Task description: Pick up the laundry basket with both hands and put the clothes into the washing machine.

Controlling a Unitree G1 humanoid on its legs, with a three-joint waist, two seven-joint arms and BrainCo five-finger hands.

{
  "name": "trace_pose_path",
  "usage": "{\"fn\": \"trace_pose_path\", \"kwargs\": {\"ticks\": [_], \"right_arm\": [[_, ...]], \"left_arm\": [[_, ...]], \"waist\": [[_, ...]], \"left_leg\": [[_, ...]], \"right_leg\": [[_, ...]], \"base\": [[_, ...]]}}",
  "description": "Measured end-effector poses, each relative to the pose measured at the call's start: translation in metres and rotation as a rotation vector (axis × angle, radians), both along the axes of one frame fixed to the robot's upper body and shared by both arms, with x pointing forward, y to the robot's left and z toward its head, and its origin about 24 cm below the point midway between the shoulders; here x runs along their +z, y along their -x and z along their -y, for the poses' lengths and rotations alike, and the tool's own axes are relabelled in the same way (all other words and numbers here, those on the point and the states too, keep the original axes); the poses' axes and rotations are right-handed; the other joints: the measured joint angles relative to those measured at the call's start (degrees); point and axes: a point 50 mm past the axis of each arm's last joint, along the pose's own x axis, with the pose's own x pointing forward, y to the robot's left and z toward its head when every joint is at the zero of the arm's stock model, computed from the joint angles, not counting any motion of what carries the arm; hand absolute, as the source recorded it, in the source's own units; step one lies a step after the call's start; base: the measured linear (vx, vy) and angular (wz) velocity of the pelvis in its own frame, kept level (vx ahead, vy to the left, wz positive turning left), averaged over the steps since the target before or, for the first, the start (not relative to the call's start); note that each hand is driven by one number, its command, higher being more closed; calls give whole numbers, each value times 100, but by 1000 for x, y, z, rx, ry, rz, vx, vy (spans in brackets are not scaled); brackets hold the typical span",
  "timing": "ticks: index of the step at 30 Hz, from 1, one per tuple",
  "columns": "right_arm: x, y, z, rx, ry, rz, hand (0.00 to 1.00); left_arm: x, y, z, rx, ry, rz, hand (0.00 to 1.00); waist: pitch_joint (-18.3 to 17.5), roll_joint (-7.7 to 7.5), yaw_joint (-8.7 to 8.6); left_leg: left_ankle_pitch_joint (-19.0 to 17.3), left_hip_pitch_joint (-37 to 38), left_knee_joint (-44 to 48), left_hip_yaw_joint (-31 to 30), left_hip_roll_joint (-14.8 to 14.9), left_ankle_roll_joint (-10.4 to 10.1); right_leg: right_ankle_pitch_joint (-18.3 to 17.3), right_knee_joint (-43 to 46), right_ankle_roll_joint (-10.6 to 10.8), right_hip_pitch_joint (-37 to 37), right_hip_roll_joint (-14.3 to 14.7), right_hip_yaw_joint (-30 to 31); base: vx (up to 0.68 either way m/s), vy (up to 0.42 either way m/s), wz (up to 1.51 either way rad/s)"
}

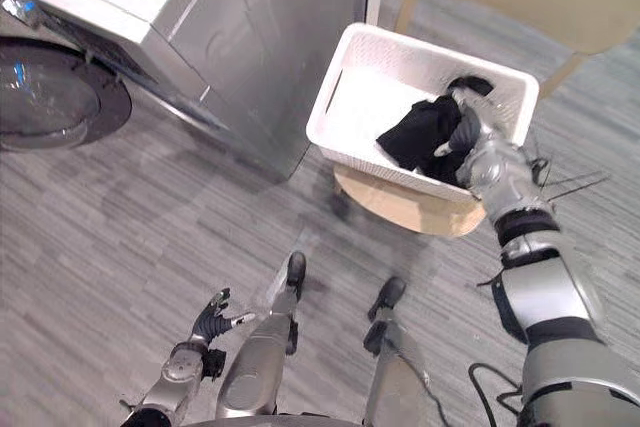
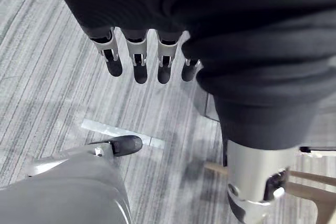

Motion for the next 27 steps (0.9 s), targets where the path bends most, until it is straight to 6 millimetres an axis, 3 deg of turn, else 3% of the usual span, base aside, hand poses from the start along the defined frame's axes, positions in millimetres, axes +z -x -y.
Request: {"fn": "trace_pose_path", "kwargs": {"ticks": [4, 6, 9, 10, 13, 18, 27], "right_arm": [[21, -2, 7, -42, 73, 22, 0], [29, -2, 17, -93, 105, 10, 0], [37, -1, 22, -125, 134, 2, 0], [35, 0, 24, -136, 144, -13, 100], [32, 0, 25, -144, 166, -31, 100], [40, -2, 21, -118, 87, -5, 100], [47, -7, -13, 44, -298, 157, 100]], "left_arm": [[9, -14, 9, -2, 31, 57, 0], [19, -24, 21, -21, 69, 117, 0], [27, -36, 33, -38, 109, 157, 0], [29, -39, 37, -52, 114, 165, 0], [32, -42, 39, -53, 126, 178, 0], [40, -52, 41, -59, 133, 209, 0], [42, -54, 39, -49, 136, 222, 0]], "waist": [[171, 139, 128], [216, 228, 316], [305, 372, 376], [343, 389, 462], [373, 395, 575], [374, 395, 593], [396, 364, 393]], "left_leg": [[144, -304, -10, -215, -84, -151], [176, -508, -41, -309, -86, -171], [402, -721, -122, -476, -115, -345], [402, -759, -122, -484, -111, -345], [402, -807, -122, -492, -115, -345], [401, -808, -127, -582, -84, -346], [368, -325, -137, -405, -24, -315]], "right_leg": [[11, -24, 9, -200, -46, 8], [10, -39, 11, -387, -42, 1], [29, -100, 37, -497, -62, -74], [30, -112, 38, -530, -54, -73], [30, -117, 39, -576, -55, -67], [28, -117, 40, -570, -13, -60], [30, -39, 44, -252, 44, 288]], "base": [[32, -47, 20], [13, -68, 11], [-5, -64, 26], [-14, -60, 7], [-15, -58, 0], [-33, -38, 0], [-46, -40, -8]]}}
